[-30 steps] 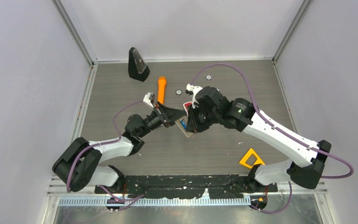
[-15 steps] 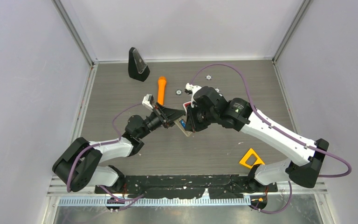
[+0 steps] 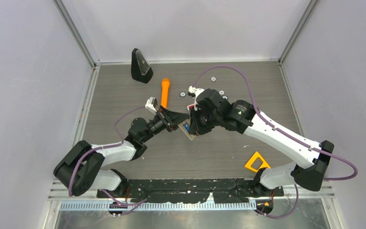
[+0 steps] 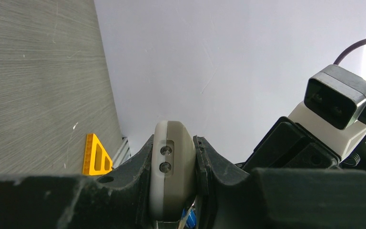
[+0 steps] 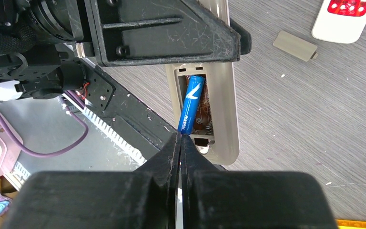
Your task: Load the batteries into the remote control
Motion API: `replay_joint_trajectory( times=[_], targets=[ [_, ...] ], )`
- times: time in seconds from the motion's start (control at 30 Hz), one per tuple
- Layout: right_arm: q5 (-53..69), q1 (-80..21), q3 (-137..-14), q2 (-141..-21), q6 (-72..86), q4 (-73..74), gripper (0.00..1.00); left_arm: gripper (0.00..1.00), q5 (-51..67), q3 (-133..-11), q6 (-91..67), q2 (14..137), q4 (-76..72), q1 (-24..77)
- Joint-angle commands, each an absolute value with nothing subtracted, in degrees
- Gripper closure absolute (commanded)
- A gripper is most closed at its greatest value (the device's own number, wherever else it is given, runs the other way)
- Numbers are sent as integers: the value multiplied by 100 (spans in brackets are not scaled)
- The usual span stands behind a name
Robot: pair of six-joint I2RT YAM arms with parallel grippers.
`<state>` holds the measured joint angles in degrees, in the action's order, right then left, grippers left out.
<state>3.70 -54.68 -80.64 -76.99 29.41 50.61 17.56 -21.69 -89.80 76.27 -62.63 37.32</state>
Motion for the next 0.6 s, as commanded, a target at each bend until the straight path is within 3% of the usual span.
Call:
replay_joint_trajectory(
  times=[0.0,0.3,0.57],
  targets=[
    [220,-5474,-7977,-7847,2843,4519,91,100,2092,-2325,-9326,7344,-7308,3885],
    [312,-5471,-7980,-7526,2654,4739,68,100,2074,-2305,-9225,7379,-7290,3876],
    [212,-5476,-7960,-7569,2641,4633,71,100,2075,-2308,-9113,7390,-7257,3879]
  ],
)
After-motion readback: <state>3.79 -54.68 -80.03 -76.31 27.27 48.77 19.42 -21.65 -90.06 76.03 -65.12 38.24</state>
